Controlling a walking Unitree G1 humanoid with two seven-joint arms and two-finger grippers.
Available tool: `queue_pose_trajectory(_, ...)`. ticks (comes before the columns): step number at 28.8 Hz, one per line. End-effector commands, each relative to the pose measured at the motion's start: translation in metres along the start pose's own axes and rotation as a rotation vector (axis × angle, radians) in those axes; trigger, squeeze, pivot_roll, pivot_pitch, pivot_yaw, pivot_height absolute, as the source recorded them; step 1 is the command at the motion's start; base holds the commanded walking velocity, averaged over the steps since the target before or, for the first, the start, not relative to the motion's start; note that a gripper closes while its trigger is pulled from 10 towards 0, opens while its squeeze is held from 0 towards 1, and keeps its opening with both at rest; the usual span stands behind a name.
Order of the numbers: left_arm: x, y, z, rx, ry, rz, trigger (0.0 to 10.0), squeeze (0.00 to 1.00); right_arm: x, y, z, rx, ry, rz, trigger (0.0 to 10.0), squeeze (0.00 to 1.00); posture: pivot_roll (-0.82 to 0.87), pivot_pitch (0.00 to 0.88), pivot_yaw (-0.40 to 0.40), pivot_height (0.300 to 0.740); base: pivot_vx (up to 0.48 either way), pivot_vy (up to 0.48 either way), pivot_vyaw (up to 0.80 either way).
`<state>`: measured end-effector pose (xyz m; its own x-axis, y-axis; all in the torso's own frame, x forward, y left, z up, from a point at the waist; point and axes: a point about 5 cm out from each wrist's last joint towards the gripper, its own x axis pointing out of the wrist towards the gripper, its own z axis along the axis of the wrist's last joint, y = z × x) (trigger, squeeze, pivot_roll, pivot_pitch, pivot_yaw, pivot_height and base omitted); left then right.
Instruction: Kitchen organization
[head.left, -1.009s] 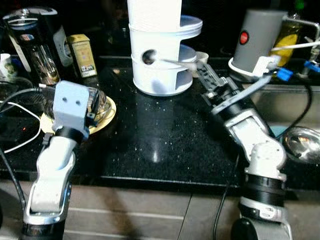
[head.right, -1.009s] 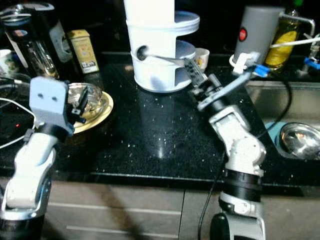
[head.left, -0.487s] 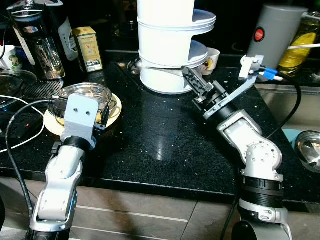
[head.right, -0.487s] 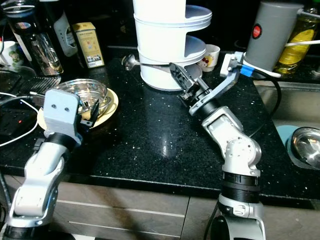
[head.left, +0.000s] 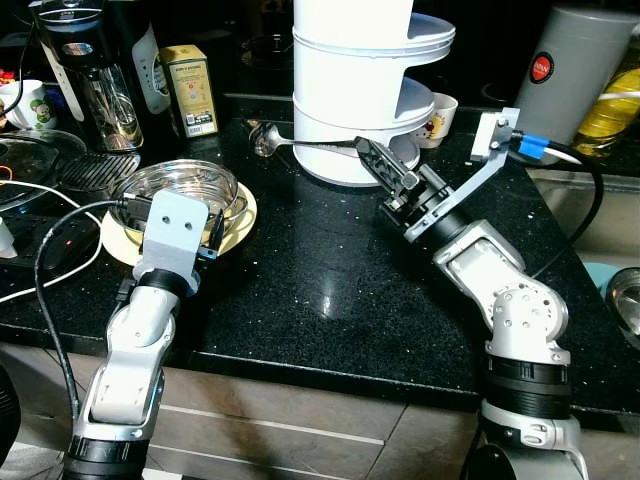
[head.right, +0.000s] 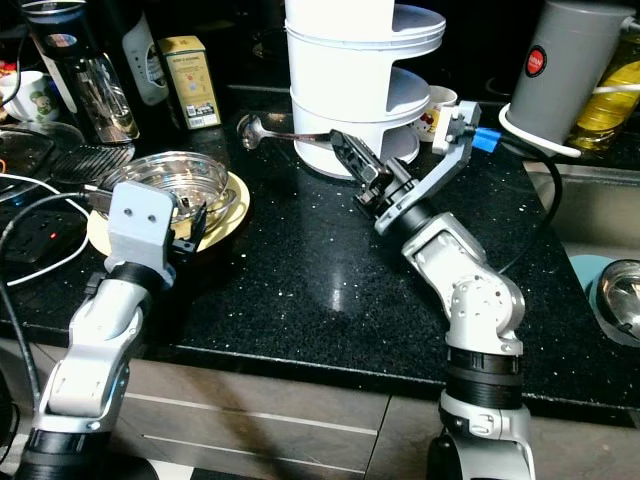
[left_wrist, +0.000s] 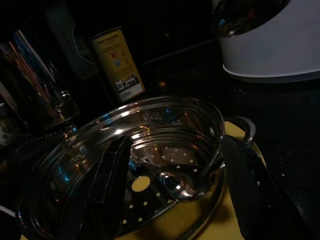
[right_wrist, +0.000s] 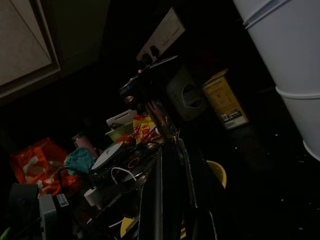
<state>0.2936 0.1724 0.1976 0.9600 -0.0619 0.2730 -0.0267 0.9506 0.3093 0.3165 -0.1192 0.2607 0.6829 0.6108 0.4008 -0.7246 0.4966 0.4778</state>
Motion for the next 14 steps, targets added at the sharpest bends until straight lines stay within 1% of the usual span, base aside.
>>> queue_pose_trajectory(1,0.0,-0.0022,-0.0044,-0.009,0.015,-0.006,10.0,0.0,-0.0011,0.0044,0.002,-0.016,0.0,0.017,10.0,0.0,0.01,0.0,-0.027,0.74,0.0,0.0,0.0)
queue_pose_trajectory(2,0.0,-0.0023,-0.0047,-0.014,0.016,-0.007,10.0,0.0,-0.0011,0.0045,0.0019,-0.018,0.001,0.017,10.0,0.0,0.01,0.0,-0.027,0.74,0.0,0.0,0.0)
queue_pose_trajectory(3,-0.0001,-0.0016,-0.0065,-0.019,0.019,-0.001,0.0,0.0,-0.0012,0.0049,0.0017,-0.021,0.003,0.017,10.0,0.0,0.01,0.0,-0.028,0.74,0.0,0.0,0.0)
queue_pose_trajectory(14,-0.0028,0.0006,-0.0088,-0.022,0.022,0.009,0.0,0.0,-0.0008,0.0057,0.0013,-0.021,0.005,0.022,10.0,0.0,0.02,0.0,-0.03,0.74,0.0,0.0,0.0)
